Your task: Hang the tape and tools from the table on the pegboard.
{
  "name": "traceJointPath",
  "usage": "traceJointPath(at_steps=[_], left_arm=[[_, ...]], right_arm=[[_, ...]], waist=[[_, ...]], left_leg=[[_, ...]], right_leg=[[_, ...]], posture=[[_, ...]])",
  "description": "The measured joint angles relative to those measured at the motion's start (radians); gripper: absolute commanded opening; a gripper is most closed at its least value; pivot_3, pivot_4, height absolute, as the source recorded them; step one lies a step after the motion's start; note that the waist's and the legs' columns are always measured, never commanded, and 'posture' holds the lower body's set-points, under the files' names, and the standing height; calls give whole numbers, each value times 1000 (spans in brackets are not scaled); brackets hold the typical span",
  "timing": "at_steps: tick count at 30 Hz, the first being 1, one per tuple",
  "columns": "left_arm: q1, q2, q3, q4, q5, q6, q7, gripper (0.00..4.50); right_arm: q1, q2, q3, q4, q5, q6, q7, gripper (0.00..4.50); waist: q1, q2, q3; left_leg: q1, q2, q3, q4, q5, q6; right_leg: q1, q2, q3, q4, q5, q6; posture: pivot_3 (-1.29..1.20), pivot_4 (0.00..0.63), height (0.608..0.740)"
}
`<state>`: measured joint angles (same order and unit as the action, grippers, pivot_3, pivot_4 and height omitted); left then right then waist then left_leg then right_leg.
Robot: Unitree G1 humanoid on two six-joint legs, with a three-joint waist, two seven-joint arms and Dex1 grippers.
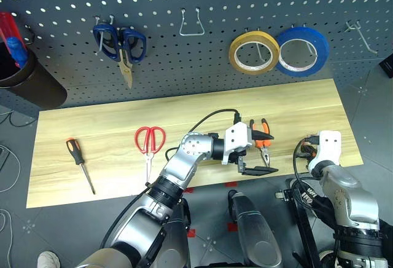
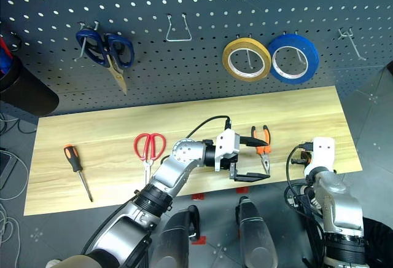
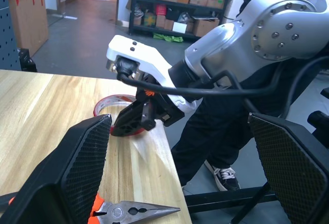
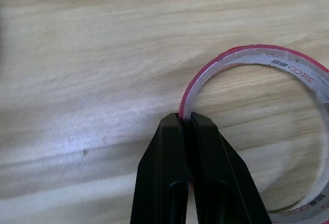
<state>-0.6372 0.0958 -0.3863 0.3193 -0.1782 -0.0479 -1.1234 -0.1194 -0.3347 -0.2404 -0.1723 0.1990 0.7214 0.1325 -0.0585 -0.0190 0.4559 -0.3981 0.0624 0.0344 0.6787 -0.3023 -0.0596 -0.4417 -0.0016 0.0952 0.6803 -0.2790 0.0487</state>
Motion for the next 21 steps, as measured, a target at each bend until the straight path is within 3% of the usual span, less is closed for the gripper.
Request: traceJointPath(at_steps=[4, 9, 16, 21], left_arm=[[22, 11, 2, -28, -1, 26, 15, 4500], [51, 37, 47, -125, -15, 170, 87, 4500], [87, 8, 93, -210, -18, 261, 245, 4500], [67, -28, 83, -180, 7, 203, 286, 4500]], right_arm=[[73, 0, 50, -82, -41, -24, -8, 11], [182, -35, 117, -203, -190, -194, -55, 11], [248, -47, 190, -234, -464, -499, -211, 11], [171, -35, 201, -116, -534, -642, -285, 11]], waist=[[1, 2, -2], [-1, 5, -13], [1, 5, -86], [1, 0, -138]], left_leg=[[-2, -1, 0, -1, 0, -1], [-4, -2, 0, 0, 1, -2], [-13, -3, 0, 1, 1, -3], [-13, -5, 1, 1, 1, -3]], right_leg=[[-2, -1, 0, 0, -1, 1], [-4, -2, 0, 0, 0, 3], [-11, -3, -1, 0, 1, 3], [-11, -3, -1, -1, 1, 2]], posture=[[-126, 404, 740], [-129, 332, 740], [-98, 241, 740], [-88, 206, 740]])
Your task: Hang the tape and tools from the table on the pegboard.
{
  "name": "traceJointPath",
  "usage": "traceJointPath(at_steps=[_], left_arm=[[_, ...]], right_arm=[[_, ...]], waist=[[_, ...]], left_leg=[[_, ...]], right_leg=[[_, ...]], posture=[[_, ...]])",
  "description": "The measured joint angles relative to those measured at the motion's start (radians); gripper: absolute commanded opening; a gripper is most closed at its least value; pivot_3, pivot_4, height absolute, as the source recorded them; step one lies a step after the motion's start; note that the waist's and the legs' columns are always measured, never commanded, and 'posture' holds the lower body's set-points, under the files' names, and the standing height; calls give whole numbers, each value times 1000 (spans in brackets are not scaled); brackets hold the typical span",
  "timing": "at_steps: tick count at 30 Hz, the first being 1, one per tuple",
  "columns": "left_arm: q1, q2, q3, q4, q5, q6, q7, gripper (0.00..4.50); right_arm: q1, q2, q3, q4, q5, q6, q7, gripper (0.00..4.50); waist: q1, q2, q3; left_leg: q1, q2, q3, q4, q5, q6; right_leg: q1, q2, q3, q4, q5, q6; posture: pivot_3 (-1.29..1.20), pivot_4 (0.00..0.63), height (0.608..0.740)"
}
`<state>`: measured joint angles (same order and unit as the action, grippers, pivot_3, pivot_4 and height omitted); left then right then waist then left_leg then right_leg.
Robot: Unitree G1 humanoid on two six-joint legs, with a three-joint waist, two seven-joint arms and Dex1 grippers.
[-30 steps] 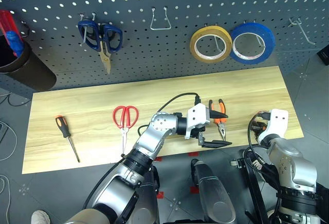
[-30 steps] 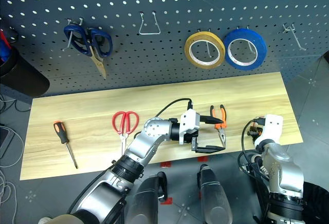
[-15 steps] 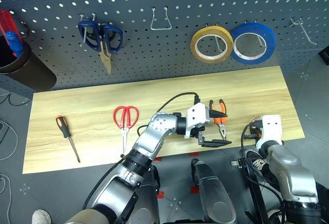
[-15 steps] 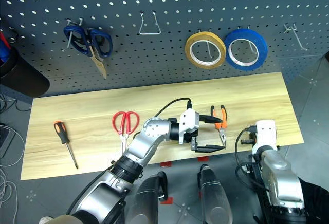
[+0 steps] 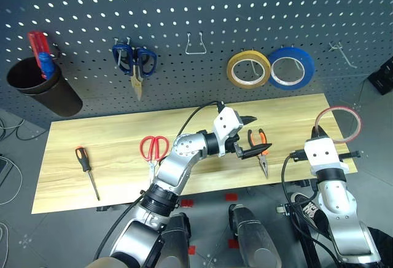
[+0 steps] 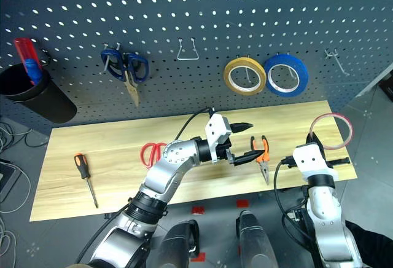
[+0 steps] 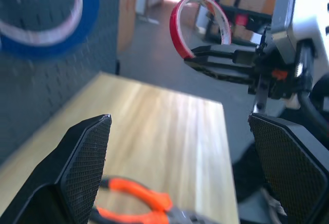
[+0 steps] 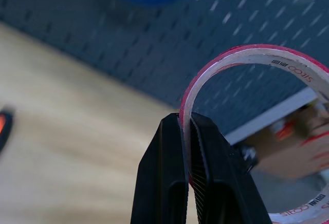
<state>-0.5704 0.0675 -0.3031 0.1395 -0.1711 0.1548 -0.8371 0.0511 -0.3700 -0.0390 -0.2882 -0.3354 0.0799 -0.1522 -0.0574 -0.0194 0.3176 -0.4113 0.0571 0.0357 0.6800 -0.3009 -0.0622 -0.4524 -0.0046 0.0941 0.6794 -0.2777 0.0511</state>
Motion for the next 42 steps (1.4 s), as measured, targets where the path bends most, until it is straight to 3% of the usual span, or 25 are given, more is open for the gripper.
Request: traceJointPath(at_steps=[16, 29, 33, 42], left_arm=[[-223, -111, 15, 343, 17, -185, -12, 4500], [-305, -134, 33, 458, 22, -271, -48, 4500], [-296, -133, 32, 455, 25, -271, -50, 4500], [-286, -130, 33, 451, 33, -270, -50, 4500]], right_arm=[[-418, -97, -61, 467, 10, -269, -37, 11], [-531, -51, -120, 658, 225, -282, 83, 11], [-525, -9, -155, 658, 308, -217, 111, 1113], [-496, 2, -163, 644, 353, -165, 137, 4215]], waist=[[-2, -1, -54], [-24, 1, -67], [-31, 5, -74], [-31, 7, -78]], left_leg=[[-3, -11, -1, 0, 2, 6], [-4, -12, -3, 0, 3, 8], [-4, -12, -3, 0, 3, 9], [-4, -13, -3, 1, 3, 10]], right_leg=[[1, -10, -3, 1, 0, 1], [2, -13, -6, 2, 1, 1], [2, -13, -7, 2, 1, 1], [3, -14, -7, 3, 1, 1]], posture=[[-107, 159, 740], [-94, 166, 740], [-87, 170, 740], [-87, 182, 740]])
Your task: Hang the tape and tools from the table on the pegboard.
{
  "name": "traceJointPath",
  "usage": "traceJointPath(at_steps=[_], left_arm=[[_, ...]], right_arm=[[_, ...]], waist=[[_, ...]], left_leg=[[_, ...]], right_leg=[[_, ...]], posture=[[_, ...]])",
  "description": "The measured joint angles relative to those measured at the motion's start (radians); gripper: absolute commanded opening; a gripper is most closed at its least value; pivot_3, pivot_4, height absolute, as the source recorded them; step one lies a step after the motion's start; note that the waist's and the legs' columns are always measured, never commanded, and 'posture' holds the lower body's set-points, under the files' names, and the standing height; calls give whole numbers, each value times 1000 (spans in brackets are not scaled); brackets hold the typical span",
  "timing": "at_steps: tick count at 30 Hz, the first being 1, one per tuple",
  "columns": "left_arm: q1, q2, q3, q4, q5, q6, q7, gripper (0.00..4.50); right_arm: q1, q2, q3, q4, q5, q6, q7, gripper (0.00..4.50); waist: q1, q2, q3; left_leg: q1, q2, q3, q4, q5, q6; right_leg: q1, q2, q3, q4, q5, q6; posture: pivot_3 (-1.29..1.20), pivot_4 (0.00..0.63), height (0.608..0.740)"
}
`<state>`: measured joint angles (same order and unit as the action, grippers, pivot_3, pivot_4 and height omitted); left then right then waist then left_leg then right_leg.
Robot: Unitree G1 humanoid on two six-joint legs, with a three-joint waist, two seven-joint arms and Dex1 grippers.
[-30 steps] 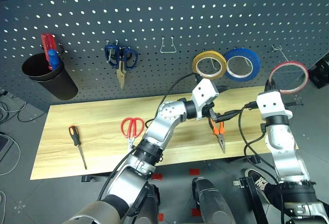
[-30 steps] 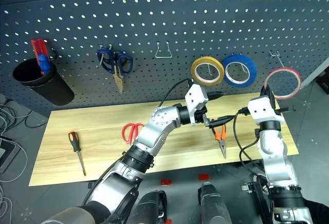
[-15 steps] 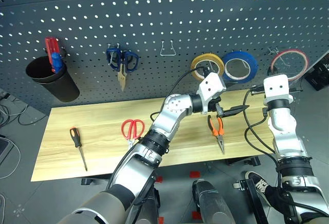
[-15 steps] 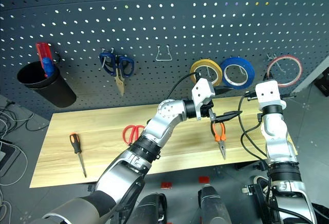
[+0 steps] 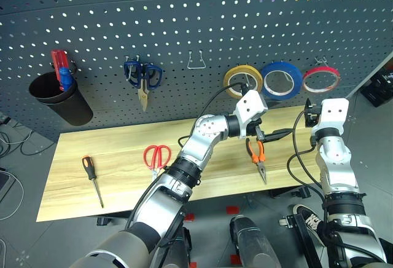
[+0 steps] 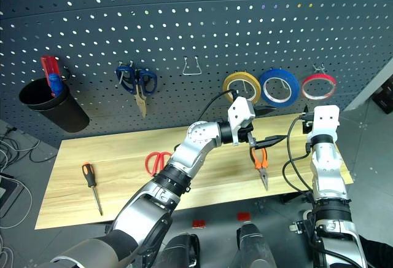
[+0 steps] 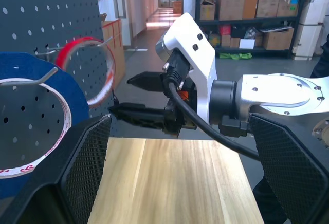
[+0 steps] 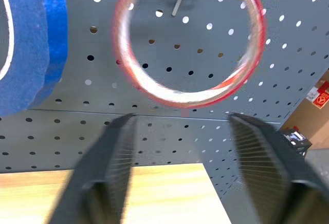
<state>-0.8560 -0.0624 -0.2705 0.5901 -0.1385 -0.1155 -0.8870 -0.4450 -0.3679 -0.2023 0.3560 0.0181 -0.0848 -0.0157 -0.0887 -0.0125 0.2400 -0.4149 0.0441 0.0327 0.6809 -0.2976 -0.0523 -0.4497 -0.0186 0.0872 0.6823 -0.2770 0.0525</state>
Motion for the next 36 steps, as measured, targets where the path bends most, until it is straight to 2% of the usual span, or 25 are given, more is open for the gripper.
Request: traceJointPath(at_steps=[1, 4, 9, 13, 18, 22, 29, 33, 36], left_arm=[[0, 0, 0, -1, 0, 0, 0, 4500], [10, 12, 0, -19, 0, 4, -5, 4500], [154, 93, -3, -126, 1, 43, -34, 4500], [303, 184, -9, -260, 1, 112, -52, 4500], [458, 299, -6, -433, -5, 193, -65, 4500], [549, 369, 7, -538, -20, 252, -57, 4500], [702, 448, 51, -701, -52, 327, -20, 4500], [770, 479, 52, -755, -59, 344, -13, 4500], [773, 482, 61, -774, -59, 356, 7, 4500]], right_arm=[[1, 0, 0, -7, 1, 11, 0, 4483], [25, 3, 0, -50, 4, 59, 3, 4483], [172, 2, 7, -214, 8, 215, 45, 4483], [274, -2, 8, -409, 36, 425, 83, 4483], [327, 5, 33, -613, 85, 732, 120, 4483], [297, 83, 54, -713, 152, 958, 124, 4483], [128, 167, 41, -748, 228, 1284, 100, 4483], [80, 165, 37, -745, 239, 1383, 100, 4483], [72, 134, 70, -723, 234, 1386, 103, 4483]], waist=[[0, 0, 0], [0, 0, -1], [0, 0, 0], [1, 0, 0], [5, -2, 13], [8, -4, 35], [17, -6, 87], [33, -6, 114], [44, -7, 133]], left_leg=[[0, 0, 0, 0, 0, 0], [0, 0, 0, 0, 0, 0], [1, 1, -1, 0, 0, 1], [2, 1, -3, 1, -1, 2], [16, 2, -4, 0, -5, 9], [18, 1, -6, 1, -5, 10], [16, 3, -8, 1, -5, 10], [15, 2, -8, 1, -5, 10], [15, 1, -7, 1, -5, 10]], right_leg=[[0, 0, 0, 0, 0, 0], [0, 0, 0, 1, 0, 0], [1, 0, 0, 4, 0, 0], [1, 0, 1, 6, 0, 0], [16, 0, 2, -2, 0, 0], [18, 0, 2, -2, 0, 0], [16, -1, 1, -1, 0, 0], [14, -1, 1, 0, 0, 0], [14, -2, 1, 0, 0, 1]], posture=[[-90, 190, 740], [-89, 212, 740], [-98, 257, 740], [-103, 307, 740], [-83, 367, 740], [-58, 397, 740], [-19, 455, 740], [8, 479, 740], [27, 490, 740]])
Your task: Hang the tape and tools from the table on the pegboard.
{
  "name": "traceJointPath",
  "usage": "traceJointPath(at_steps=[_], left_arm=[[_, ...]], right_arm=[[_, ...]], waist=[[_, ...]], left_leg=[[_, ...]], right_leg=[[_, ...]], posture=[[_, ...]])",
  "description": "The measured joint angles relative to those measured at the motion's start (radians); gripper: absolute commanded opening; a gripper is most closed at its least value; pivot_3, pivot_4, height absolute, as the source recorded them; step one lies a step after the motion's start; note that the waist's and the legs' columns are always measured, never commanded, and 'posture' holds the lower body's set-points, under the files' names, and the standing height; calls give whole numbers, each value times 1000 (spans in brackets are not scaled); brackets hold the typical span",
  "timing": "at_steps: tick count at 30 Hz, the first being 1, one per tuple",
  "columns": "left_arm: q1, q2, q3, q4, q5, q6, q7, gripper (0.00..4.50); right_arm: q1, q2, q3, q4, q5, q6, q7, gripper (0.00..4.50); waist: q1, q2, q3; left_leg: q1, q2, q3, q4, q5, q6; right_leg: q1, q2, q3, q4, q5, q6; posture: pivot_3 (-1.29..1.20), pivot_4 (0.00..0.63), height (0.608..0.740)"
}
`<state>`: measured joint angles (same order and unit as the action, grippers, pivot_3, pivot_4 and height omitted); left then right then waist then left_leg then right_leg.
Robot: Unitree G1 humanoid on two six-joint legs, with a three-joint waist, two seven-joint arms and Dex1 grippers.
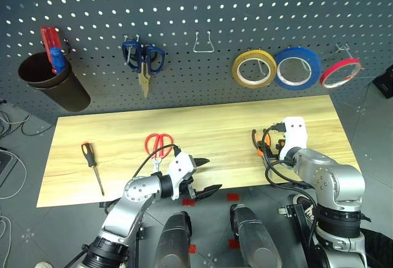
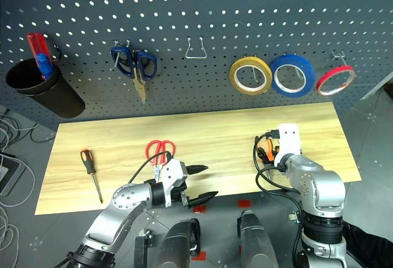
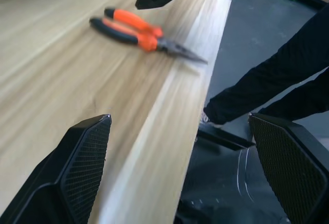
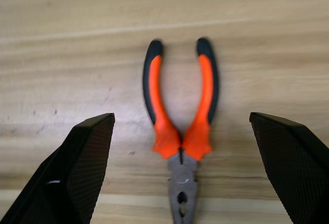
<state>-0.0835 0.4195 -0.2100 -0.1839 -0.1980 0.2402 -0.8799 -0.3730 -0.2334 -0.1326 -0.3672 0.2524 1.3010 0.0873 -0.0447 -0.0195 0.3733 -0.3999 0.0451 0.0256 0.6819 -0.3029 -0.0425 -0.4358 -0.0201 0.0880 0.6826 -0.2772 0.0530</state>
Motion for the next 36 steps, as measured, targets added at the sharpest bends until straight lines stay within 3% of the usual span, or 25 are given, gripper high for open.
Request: traceJointPath(at_steps=[18, 21, 24, 36], left_arm=[[1, 16, 21, -45, -5, 26, 26, 4500], [8, 24, 21, -55, -11, 35, 26, 4500], [14, 28, 21, -55, -16, 35, 26, 4500], [-32, 7, 20, -54, -32, 34, 27, 4500]], right_arm=[[-109, -19, 129, 277, -78, -205, 34, 4483], [-111, -52, 161, 289, -86, -232, 66, 3931], [-109, -78, 171, 298, -95, -247, 88, 2996], [-99, -152, 233, 222, -115, -320, 192, 2995]], waist=[[13, -6, 49], [14, -6, 49], [14, -5, 49], [15, -6, 48]], left_leg=[[-1, 2, 2, -2, 0, -1], [-1, 2, 2, -2, 0, -1], [-1, 3, 2, -2, 0, -1], [-5, 3, 1, -2, 3, -6]], right_leg=[[-5, 0, 1, 0, 0, 0], [-5, 0, 1, -1, 0, 0], [-5, 0, 1, -1, 0, 0], [-7, -1, 0, -2, 0, 0]], posture=[[95, 500, 740], [96, 494, 740], [91, 478, 740], [80, 368, 740]])
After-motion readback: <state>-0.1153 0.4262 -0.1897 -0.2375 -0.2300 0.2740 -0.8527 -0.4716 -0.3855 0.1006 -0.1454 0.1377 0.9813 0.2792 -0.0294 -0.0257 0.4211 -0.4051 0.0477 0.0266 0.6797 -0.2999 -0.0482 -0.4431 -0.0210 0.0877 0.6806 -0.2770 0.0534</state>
